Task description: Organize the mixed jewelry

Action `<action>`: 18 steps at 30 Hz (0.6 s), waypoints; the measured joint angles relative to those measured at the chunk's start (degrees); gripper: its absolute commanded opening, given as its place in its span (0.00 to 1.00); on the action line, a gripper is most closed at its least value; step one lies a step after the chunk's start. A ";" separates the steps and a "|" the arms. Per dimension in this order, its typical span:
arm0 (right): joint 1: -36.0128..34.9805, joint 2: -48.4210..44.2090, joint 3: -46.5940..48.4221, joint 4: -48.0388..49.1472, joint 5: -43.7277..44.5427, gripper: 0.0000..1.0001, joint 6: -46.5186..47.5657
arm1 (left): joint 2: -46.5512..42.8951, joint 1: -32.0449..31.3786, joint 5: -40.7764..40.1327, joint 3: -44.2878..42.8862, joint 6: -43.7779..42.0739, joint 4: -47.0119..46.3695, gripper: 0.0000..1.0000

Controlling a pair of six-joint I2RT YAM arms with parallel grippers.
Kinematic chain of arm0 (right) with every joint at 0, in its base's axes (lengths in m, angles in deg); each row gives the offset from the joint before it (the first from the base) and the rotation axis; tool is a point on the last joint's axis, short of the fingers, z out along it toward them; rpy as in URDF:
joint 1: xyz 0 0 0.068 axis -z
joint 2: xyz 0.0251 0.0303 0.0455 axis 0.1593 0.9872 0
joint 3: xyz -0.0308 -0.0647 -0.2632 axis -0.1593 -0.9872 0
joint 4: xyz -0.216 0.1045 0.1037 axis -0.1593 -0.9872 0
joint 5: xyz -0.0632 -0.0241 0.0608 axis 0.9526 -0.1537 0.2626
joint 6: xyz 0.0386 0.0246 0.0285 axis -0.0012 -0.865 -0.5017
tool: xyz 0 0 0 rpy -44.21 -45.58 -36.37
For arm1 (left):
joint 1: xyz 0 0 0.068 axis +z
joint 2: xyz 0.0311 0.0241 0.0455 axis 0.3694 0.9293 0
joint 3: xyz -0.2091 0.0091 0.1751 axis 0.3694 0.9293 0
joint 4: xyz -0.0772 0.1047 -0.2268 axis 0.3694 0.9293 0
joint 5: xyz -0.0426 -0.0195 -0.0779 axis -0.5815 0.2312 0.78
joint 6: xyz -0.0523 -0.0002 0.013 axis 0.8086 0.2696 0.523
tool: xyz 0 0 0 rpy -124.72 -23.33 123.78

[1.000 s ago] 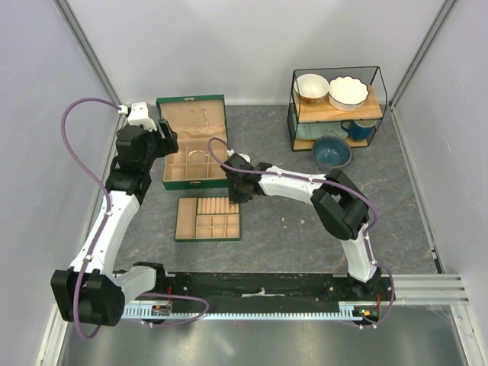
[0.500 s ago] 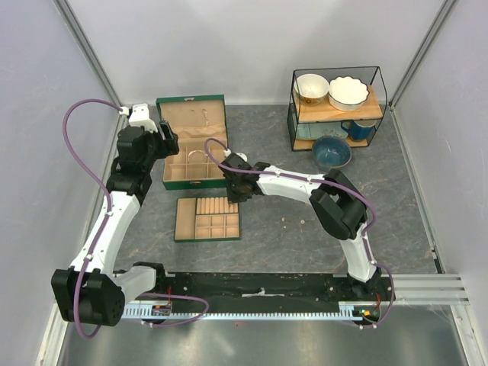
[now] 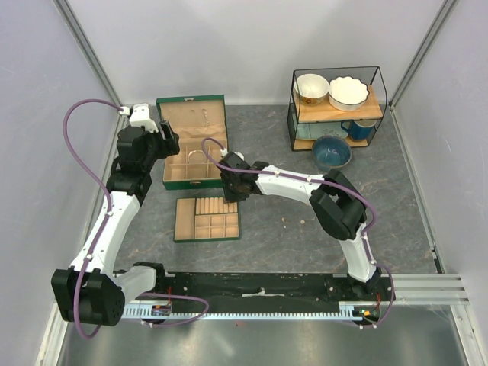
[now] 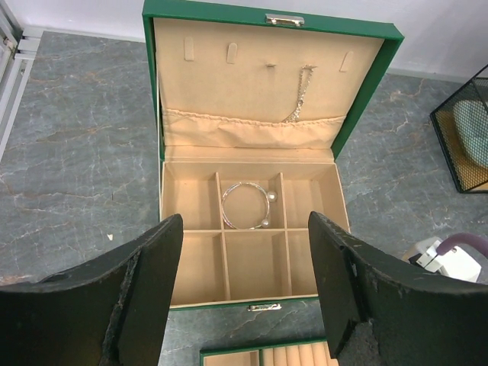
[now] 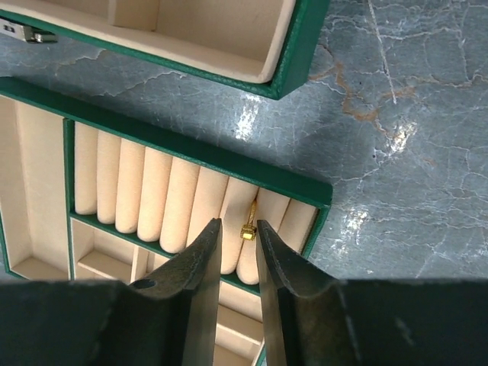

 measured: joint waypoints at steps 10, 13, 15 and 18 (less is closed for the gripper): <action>-0.28 0.00 0.26 0.02 0.11 0.31 0.50 | -0.20 0.00 0.13 0.02 0.00 0.00 0.73; -0.28 0.00 0.26 0.02 0.46 0.31 0.85 | -0.33 0.00 0.24 0.04 0.00 0.00 0.73; -0.28 0.00 0.26 0.02 0.81 0.31 1.07 | -0.37 0.00 0.28 0.04 0.00 0.00 0.73; -0.31 0.00 0.24 0.04 1.27 0.31 1.46 | -0.39 0.00 0.28 0.04 0.00 0.00 0.73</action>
